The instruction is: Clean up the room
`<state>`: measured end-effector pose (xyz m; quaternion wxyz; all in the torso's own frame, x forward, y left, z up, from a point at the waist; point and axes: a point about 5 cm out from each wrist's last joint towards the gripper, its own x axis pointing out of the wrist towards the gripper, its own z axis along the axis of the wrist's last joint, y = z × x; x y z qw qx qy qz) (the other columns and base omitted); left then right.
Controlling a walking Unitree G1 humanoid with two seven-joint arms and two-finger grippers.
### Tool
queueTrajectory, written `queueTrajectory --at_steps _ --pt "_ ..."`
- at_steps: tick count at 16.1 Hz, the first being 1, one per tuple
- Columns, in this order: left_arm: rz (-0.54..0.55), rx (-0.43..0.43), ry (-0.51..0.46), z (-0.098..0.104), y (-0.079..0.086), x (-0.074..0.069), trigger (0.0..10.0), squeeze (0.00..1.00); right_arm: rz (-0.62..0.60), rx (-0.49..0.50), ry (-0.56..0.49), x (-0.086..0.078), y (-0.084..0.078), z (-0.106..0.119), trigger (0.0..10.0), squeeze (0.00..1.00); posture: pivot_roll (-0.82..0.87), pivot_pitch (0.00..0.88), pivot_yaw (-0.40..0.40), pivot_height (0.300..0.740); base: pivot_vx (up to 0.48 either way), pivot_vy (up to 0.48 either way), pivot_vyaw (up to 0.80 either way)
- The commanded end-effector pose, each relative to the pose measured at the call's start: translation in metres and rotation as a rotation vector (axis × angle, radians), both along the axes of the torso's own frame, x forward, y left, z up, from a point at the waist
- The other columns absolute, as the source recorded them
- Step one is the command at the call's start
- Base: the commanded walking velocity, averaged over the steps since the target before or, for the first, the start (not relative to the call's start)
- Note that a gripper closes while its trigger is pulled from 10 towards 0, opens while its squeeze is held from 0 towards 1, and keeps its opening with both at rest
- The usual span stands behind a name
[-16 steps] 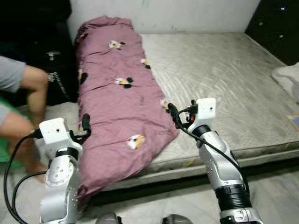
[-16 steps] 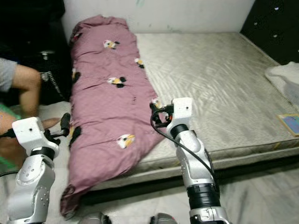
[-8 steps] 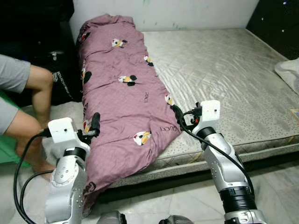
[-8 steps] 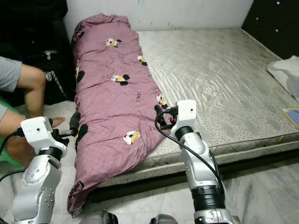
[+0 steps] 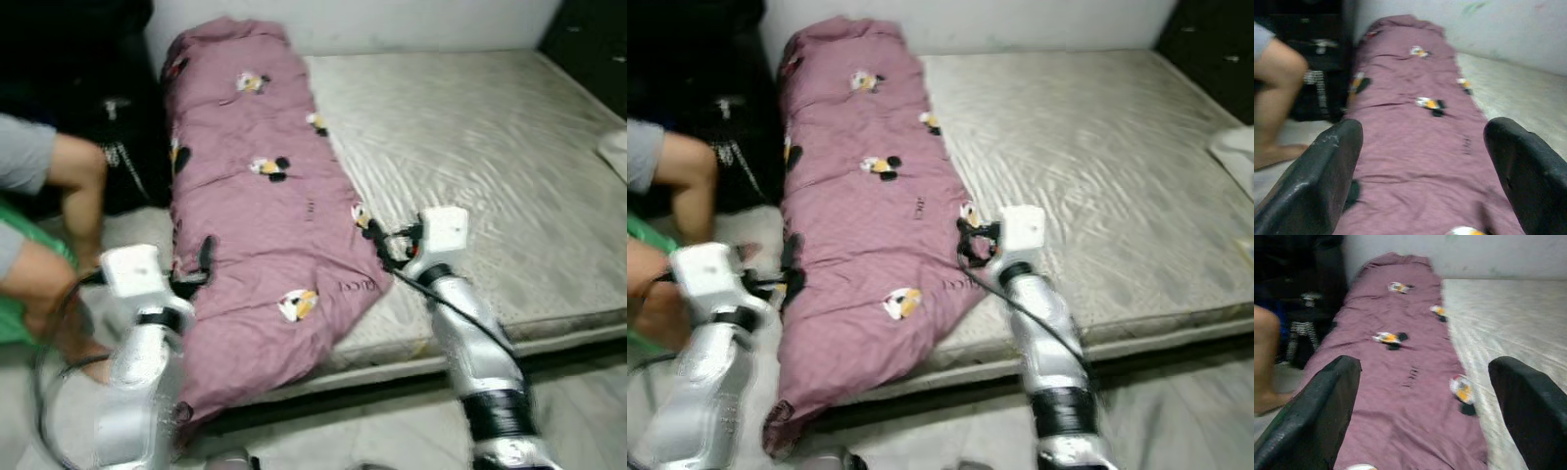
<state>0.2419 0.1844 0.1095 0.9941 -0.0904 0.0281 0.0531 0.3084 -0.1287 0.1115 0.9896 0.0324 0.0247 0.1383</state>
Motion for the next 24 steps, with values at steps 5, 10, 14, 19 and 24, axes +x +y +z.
queueTrajectory --at_steps 5,10,14,19,24 --pt "0.022 0.034 0.025 -0.001 -0.003 -0.002 10.0 0.0 -0.03 -0.019 0.008 -0.001 -0.012 -0.003 10.0 0.0 0.0 0.016 -0.036 0.74 0.0 0.0 0.0" --pt "0.053 0.131 0.035 0.004 0.005 -0.009 10.0 0.0 -0.038 -0.02 0.009 -0.003 -0.014 -0.003 10.0 0.0 0.01 0.047 -0.029 0.74 0.0 0.0 0.0" --pt "0.104 0.193 0.103 -0.017 0.025 -0.048 10.0 0.0 -0.013 -0.031 0.058 -0.014 -0.018 -0.011 10.0 0.0 0.02 0.084 -0.039 0.731 0.0 0.0 0.0" --pt "0.104 0.232 0.12 -0.021 0.021 -0.059 10.0 0.0 0.001 -0.047 0.076 -0.016 -0.019 -0.014 10.0 0.0 0.02 0.1 -0.046 0.666 0.0 0.0 0.0" --pt "0.079 0.272 0.066 -0.01 0.016 -0.047 10.0 0.0 -0.009 -0.044 0.089 -0.018 -0.019 -0.014 10.0 0.0 0.01 0.103 -0.039 0.611 0.0 0.0 0.0"
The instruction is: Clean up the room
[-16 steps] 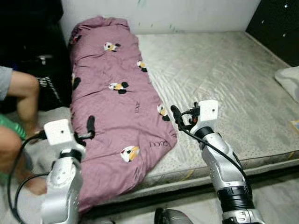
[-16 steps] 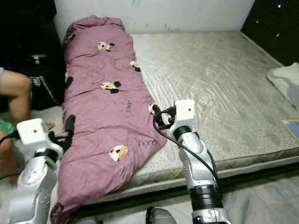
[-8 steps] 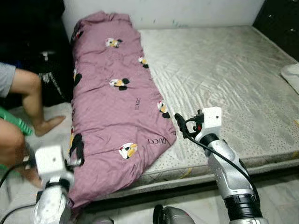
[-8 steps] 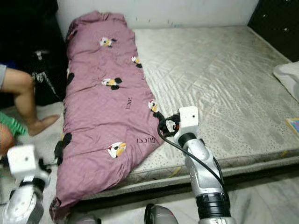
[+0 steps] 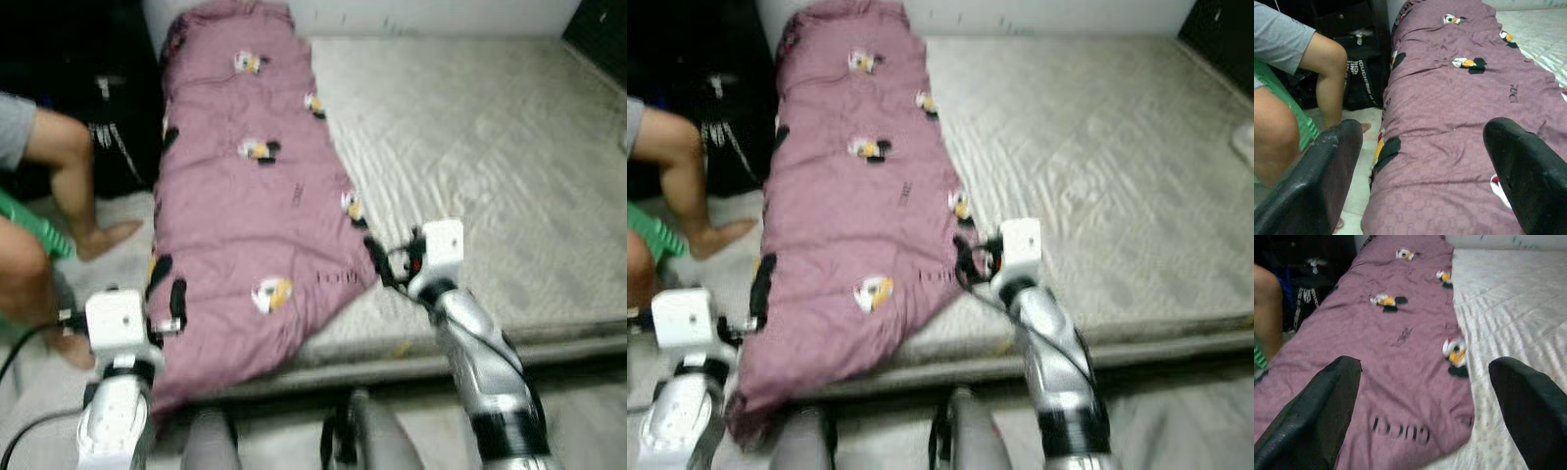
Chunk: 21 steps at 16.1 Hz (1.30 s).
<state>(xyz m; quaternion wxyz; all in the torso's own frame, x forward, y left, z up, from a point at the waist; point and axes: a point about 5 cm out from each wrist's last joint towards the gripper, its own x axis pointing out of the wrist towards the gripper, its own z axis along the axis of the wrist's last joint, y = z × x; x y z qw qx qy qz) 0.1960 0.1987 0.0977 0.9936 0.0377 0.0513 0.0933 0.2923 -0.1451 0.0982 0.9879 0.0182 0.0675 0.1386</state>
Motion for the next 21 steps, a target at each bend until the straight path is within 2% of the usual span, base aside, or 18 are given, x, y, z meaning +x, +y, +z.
queueTrajectory --at_steps 1,7,8,10,16,21 --pt "0.01 0.016 -0.007 0.003 0.001 0.0 10.0 0.0 -0.012 -0.005 0.01 -0.002 -0.003 -0.001 10.0 0.0 0.01 0.102 -0.04 0.611 0.0 0.0 0.0" --pt "0.014 -0.011 -0.022 0.005 -0.004 0.006 10.0 0.0 0.007 -0.011 0.008 0.002 -0.001 0.001 10.0 0.0 0.01 0.095 -0.046 0.611 0.0 0.0 0.0" --pt "0.034 -0.05 -0.016 0.004 -0.004 0.006 10.0 0.0 0.025 -0.032 0.002 0.003 0.001 0.001 10.0 0.0 0.01 0.094 -0.047 0.611 0.0 0.0 0.0" --pt "0.034 -0.06 -0.017 0.005 -0.004 0.008 10.0 0.0 0.04 -0.045 -0.006 0.003 0.003 0.002 10.0 0.0 0.01 0.09 -0.047 0.611 0.0 0.0 0.0" --pt "0.018 -0.083 -0.008 0.004 -0.005 0.011 10.0 0.0 0.071 -0.083 0.04 0.004 0.006 -0.005 10.0 0.0 0.02 0.082 -0.05 0.611 0.0 0.0 0.74" --pt "-0.004 -0.104 -0.015 0.005 -0.006 0.011 10.0 0.0 0.09 -0.092 0.078 0.004 0.008 -0.01 10.0 0.0 0.01 0.084 -0.051 0.611 0.0 0.0 0.0"
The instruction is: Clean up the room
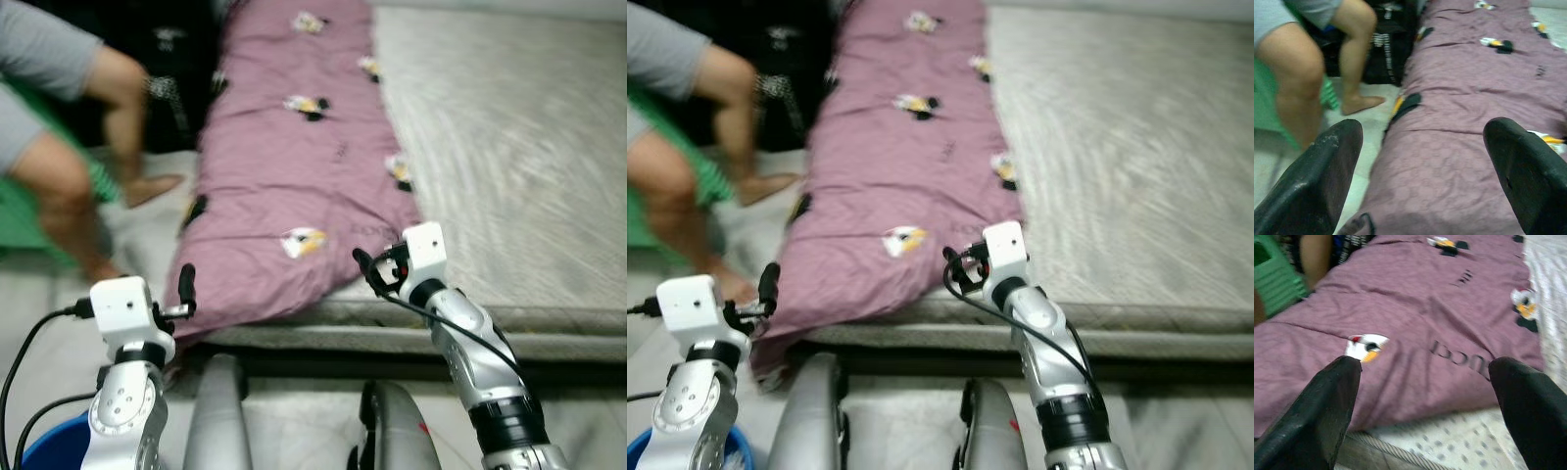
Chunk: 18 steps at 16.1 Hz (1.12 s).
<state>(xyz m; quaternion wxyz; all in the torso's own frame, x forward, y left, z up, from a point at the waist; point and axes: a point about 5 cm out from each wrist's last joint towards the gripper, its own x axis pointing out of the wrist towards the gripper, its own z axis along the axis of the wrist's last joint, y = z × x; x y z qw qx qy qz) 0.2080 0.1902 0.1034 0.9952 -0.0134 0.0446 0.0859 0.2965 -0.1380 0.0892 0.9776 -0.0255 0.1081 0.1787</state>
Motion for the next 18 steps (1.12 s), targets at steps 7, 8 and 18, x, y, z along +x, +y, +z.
queueTrajectory --at_steps 7,8,18 --pt "0.002 -0.018 0.017 -0.0023 0.0003 -0.0011 10.0 0.0 0.022 0.014 0.019 -0.0003 0.0018 -0.001 10.0 0.0 0.01 0.09 -0.055 0.586 0.0 0.0 0.0" --pt "0.003 -0.019 0.018 -0.0023 0.0003 -0.001 10.0 0.0 0.023 0.012 0.02 -0.0001 0.002 -0.0013 10.0 0.0 0.01 0.09 -0.055 0.576 0.0 0.0 0.0" --pt "0.002 -0.014 -0.002 0.0006 -0.0001 0.0005 10.0 0.0 0.043 0.009 0.047 0.0001 0.0042 -0.0042 10.0 0.0 0.01 0.093 -0.055 0.506 0.0 0.0 0.0"
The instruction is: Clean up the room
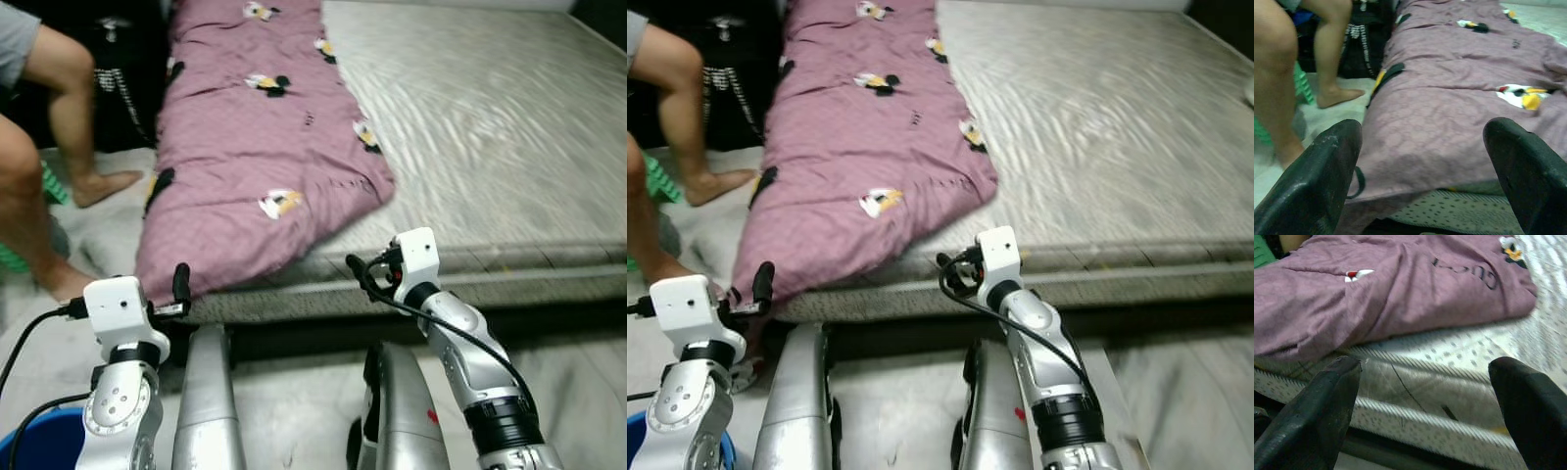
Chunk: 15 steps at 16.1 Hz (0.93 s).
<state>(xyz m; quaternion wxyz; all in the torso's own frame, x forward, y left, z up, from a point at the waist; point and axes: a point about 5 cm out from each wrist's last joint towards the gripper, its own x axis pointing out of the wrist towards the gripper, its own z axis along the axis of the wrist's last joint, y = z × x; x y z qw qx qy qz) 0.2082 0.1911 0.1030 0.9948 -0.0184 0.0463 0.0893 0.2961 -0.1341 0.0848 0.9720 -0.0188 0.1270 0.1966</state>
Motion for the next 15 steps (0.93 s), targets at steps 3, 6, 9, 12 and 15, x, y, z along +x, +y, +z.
queueTrajectory --at_steps 3,6,9,12,15 --pt "0.003 -0.011 -0.01 0.0015 0.0003 0.0004 10.0 0.0 0.019 -0.003 0.015 0.0006 0.0015 -0.001 10.0 0.0 0.01 0.095 -0.055 0.506 0.188 0.0 0.0" --pt "0.007 -0.016 -0.01 0.0013 0.0006 0.0009 10.0 0.0 0.053 -0.017 0.006 -0.0006 0.0046 0.0 10.0 0.0 0.01 0.095 -0.055 0.506 0.4 0.0 0.0" --pt "0.009 -0.02 -0.007 0.0006 0.0009 0.0007 10.0 0.0 0.066 -0.014 0.007 -0.001 0.0051 0.0 10.0 0.0 0.01 0.097 -0.057 0.506 0.471 0.0 0.0" --pt "0.013 -0.023 -0.006 0.0003 0.0014 0.0007 10.0 0.0 0.081 -0.02 0.003 -0.002 0.0067 0.0002 10.0 0.0 0.01 0.098 -0.058 0.506 0.472 0.0 0.8" --pt "0.019 -0.029 0.009 -0.0019 -0.0002 0.0023 10.0 0.0 0.076 -0.008 0.017 -0.0014 0.0059 -0.0008 10.0 0.0 0.01 0.097 -0.057 0.506 0.134 0.0 0.0"
